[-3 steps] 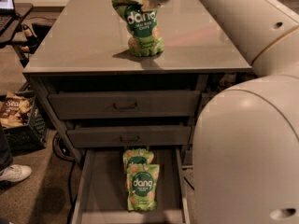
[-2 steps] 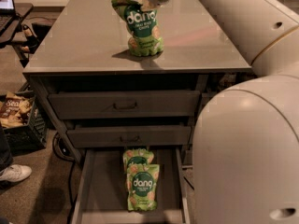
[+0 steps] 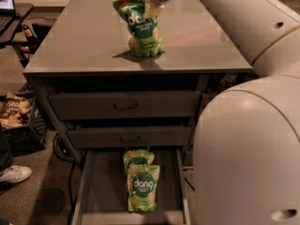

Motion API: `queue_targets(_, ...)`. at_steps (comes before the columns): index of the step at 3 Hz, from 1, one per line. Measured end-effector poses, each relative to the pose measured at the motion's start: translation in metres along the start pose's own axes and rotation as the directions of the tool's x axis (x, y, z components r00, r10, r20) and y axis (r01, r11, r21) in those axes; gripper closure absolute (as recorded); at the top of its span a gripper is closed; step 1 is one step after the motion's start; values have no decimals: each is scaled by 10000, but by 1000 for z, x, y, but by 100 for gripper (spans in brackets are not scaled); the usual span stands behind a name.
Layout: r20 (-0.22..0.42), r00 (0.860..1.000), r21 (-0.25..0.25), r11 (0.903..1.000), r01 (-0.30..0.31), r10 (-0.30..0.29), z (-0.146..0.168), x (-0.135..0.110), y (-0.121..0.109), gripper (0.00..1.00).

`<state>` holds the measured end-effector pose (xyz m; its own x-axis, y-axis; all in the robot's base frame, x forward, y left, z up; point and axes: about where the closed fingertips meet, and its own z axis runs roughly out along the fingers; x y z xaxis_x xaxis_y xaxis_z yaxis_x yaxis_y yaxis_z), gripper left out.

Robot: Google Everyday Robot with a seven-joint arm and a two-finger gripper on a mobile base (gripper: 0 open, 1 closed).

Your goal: Pick green rice chip bag from bottom drawer and place on counter

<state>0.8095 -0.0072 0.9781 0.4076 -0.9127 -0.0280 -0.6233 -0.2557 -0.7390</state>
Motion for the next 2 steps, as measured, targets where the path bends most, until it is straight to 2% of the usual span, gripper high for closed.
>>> queue_targets(1, 0, 10000, -1, 10000, 0, 0, 0, 0, 0, 0)
queue_targets(2, 0, 10000, -1, 10000, 0, 0, 0, 0, 0, 0)
